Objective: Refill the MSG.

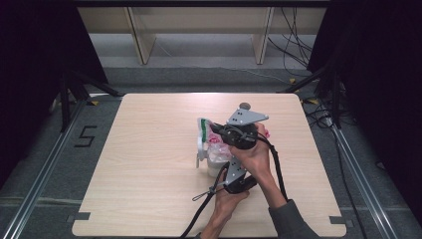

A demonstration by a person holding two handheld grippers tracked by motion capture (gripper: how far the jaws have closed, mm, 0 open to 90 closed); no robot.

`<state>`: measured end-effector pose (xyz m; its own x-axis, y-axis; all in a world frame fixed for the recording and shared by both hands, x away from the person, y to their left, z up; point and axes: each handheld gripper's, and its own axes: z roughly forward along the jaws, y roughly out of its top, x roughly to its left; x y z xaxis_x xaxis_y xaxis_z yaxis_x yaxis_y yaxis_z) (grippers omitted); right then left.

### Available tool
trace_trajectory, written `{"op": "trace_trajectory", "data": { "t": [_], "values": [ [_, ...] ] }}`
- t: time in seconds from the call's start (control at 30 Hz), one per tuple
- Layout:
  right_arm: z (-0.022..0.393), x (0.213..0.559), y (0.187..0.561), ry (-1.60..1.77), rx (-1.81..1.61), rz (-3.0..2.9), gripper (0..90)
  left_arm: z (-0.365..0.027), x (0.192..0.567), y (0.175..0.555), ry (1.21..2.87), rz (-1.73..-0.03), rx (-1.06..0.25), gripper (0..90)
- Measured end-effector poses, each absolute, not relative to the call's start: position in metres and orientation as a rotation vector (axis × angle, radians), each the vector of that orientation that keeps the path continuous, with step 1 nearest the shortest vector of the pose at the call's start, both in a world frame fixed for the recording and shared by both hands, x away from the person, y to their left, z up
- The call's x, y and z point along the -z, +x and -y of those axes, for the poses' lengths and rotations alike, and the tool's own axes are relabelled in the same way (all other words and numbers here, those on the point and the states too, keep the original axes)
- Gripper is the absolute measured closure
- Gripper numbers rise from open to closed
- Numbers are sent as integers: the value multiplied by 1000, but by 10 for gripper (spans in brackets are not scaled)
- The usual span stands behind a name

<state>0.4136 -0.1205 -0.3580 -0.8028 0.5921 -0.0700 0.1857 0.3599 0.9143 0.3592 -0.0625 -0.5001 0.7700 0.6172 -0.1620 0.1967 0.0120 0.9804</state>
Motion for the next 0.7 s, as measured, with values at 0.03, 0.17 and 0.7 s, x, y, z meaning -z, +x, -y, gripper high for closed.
{"op": "trace_trajectory", "data": {
  "t": [0.03, 0.17, 0.7],
  "values": [
    [120, 358, 413, 680, -1430, -2230, 900, 63, 500, 359, 1556, -677, -369, 728],
    [122, 357, 414, 664, -1429, -2203, 900, 63, 500, 360, 1559, -673, -370, 729],
    [121, 357, 415, 654, -1427, -2232, 900, 63, 499, 359, 1551, -674, -369, 728]
  ]
}}
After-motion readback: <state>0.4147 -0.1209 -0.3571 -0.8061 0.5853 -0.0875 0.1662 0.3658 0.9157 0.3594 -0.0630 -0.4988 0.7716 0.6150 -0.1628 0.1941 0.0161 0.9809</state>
